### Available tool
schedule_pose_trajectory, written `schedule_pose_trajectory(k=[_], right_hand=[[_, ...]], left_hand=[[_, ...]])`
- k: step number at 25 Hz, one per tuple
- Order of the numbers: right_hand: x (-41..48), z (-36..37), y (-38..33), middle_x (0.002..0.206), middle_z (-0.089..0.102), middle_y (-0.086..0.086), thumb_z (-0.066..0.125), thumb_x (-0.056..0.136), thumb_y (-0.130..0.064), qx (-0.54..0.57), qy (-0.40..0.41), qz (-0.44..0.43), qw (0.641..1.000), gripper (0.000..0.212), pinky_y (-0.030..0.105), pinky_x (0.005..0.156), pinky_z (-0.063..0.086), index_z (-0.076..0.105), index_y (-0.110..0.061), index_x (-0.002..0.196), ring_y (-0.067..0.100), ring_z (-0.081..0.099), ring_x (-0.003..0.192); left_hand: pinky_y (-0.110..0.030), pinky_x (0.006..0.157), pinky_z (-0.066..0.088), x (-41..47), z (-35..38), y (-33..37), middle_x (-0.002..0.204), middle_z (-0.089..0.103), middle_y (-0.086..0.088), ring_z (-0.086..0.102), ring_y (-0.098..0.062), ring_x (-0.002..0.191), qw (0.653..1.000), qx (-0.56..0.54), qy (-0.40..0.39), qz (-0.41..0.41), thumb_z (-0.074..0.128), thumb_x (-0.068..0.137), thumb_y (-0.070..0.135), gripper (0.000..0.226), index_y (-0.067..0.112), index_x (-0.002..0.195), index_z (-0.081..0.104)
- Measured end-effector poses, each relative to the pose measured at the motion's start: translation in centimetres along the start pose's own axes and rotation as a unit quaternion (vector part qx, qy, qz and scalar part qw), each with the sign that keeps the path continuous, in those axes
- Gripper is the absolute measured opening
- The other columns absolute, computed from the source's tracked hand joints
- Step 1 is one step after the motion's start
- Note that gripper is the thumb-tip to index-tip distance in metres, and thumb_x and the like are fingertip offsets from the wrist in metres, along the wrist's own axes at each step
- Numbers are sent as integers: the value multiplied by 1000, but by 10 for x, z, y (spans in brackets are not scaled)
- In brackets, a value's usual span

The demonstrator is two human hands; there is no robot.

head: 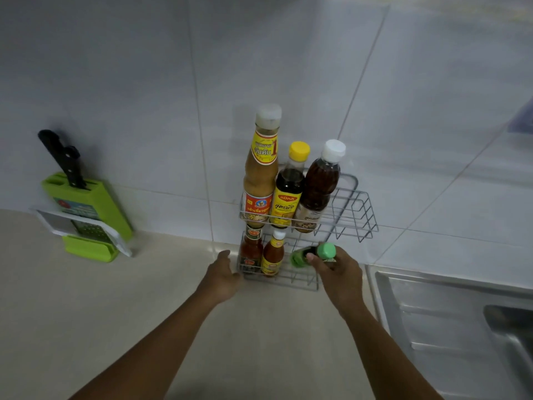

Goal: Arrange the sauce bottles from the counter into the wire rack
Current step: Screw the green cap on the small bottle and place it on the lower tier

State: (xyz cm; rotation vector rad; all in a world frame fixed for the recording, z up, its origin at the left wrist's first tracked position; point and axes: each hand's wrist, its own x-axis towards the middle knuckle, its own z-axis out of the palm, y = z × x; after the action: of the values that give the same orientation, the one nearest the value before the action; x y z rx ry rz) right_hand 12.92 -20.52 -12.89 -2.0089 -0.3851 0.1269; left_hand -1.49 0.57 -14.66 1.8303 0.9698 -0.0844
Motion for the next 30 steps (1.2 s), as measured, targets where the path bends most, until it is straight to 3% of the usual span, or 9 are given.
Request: schedule_pose_trajectory(k=[2,4,10,13,17,19,24,27,30], right_hand=[[10,12,3,82,71,-15,85,82,-26,-26,-17,-12,999,18,5,63,46,71,-26,93,8,69,79],[18,22,5,80,66,-19,85,82,-23,-49,-52,-14,997,21,1,59,42,68,-26,94,2,63,75],[32,41,21,97,76,2,87,78,-31,-117,-117,9,986,36,17,63,43,75,-17,109,13,68,76],[32,43,22,96,76,0,86,78,-31,-138,-130,6,982,38,10,60,39,75,-16,111,5,65,74],[31,44,17,97,67,-3,84,82,-25,-147,-150,10,978,39,1,57,40,72,-12,117,-4,56,73],[29,45,17,98,69,-2,83,83,-26,-138,-158,15,978,41,5,54,40,71,-12,120,-5,57,74],[22,40,24,109,69,-3,85,81,-23,-160,-176,14,971,53,5,65,35,65,-15,129,11,60,90],[14,34,27,126,70,5,85,80,-13,-162,-175,18,971,66,-1,66,35,58,-12,140,9,57,106],[-1,26,25,128,68,16,81,80,1,-151,-146,30,977,64,2,61,45,55,-3,139,16,60,95]], left_hand=[[-33,102,42,7,5,0,159,33,-12,38,-31,143,999,-52,-13,-2,54,92,3,73,12,156,21],[-32,105,38,13,8,0,158,35,-12,40,-29,143,997,-70,-21,3,50,91,-3,71,10,155,23],[-24,95,35,18,8,0,147,51,-8,48,-24,134,995,-77,-52,22,39,84,-14,69,11,148,40],[-24,96,35,18,6,-1,147,52,-6,49,-15,125,996,-69,-58,27,39,83,-13,71,14,149,40],[-25,96,36,18,6,-3,149,49,-6,47,-24,136,996,-60,-66,27,39,84,-11,72,16,151,36],[-25,95,35,19,6,-3,149,50,-7,47,-26,136,996,-59,-66,26,39,86,-10,70,16,151,36],[-30,101,38,21,6,-5,150,49,-8,46,-28,137,996,-45,-74,21,45,90,-2,61,14,149,40],[-30,110,32,19,-2,-8,158,36,-8,35,-26,146,997,-26,-72,-1,46,94,4,63,8,154,26],[-31,114,30,12,-20,-12,161,31,-8,31,-25,148,998,-1,-60,-2,43,96,4,65,11,157,20]])
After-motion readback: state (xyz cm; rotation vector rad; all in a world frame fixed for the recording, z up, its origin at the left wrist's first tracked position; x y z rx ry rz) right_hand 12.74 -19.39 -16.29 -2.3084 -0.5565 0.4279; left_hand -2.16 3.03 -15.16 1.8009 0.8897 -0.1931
